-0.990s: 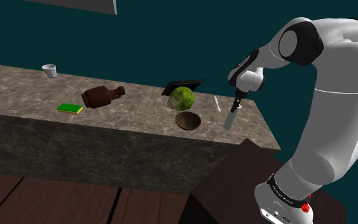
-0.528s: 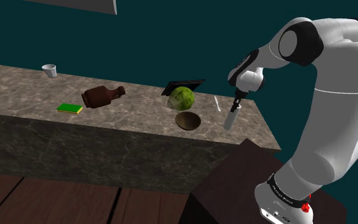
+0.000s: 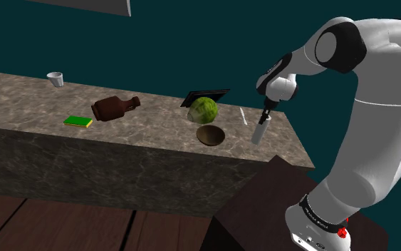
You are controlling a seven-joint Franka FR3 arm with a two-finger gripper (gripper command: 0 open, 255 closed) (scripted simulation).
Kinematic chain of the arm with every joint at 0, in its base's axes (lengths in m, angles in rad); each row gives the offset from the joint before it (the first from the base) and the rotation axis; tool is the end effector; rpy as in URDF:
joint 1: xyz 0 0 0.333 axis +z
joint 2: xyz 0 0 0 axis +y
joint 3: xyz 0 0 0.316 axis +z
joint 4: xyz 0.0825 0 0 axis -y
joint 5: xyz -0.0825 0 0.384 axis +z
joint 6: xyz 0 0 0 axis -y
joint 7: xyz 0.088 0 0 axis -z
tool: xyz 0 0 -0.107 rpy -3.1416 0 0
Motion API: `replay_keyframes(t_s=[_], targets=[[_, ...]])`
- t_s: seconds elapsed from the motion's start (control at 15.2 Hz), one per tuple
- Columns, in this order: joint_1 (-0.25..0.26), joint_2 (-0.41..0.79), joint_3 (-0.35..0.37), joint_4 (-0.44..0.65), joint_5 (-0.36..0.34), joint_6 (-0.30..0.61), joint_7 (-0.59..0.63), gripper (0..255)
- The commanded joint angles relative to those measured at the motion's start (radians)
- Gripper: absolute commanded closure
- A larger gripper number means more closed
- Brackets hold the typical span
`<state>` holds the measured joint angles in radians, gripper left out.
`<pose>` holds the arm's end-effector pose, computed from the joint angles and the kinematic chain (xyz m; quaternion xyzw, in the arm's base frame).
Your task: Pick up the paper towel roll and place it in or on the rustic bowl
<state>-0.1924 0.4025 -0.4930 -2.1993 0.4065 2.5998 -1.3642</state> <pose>0.4276 -0.3621 0.2242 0.9817 0.1861 0.0329 0.0221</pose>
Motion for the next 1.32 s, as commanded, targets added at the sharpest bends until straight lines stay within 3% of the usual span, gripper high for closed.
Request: replay_keyframes(t_s=[0.0, 1.25], targets=[[0.011, -0.021, -0.015, -0.002, -0.020, -0.017, 0.014, 255], [0.092, -0.229, -0.120, 0.027, -0.228, -0.217, 0.161, 255]])
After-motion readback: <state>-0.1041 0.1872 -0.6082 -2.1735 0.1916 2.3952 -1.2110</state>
